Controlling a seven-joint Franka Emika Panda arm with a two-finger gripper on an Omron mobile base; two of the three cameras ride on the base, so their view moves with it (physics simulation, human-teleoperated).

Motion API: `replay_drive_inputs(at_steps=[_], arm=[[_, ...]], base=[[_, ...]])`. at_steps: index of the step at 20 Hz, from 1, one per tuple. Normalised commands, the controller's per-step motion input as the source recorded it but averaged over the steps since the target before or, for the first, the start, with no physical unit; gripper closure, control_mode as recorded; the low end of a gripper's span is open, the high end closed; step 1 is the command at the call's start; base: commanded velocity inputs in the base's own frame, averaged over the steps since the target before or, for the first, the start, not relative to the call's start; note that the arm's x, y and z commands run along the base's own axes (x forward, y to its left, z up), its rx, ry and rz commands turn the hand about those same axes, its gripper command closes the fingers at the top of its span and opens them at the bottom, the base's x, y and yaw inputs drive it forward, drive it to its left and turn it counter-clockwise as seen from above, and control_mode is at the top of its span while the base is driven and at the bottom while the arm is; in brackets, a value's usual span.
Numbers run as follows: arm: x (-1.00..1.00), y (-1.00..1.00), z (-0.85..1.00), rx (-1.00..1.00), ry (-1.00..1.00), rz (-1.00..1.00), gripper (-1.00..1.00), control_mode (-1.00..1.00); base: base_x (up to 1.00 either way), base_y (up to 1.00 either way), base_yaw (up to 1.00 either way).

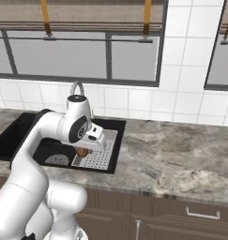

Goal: Gather the eggs and milk located in the vicinity of the sink area and place them right next to the bowl.

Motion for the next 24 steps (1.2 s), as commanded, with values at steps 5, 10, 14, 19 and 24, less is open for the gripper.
replay_drive_inputs(at_steps=[5,10,14,19,24], arm=[[0.00,0.00,0.00,0.00,0.00,0.00,1.00,1.00],[0.00,0.00,0.00,0.00,0.00,0.00,1.00,1.00],[0.00,0.00,0.00,0.00,0.00,0.00,1.00,1.00],[0.00,0.00,0.00,0.00,0.00,0.00,1.00,1.00],[0.00,0.00,0.00,0.00,0.00,0.00,1.00,1.00]], base=[[-0.06,1.00,0.06],[0.00,1.00,0.06],[0.05,1.00,0.01],[0.33,0.75,0.00],[0.50,0.31,0.00]])
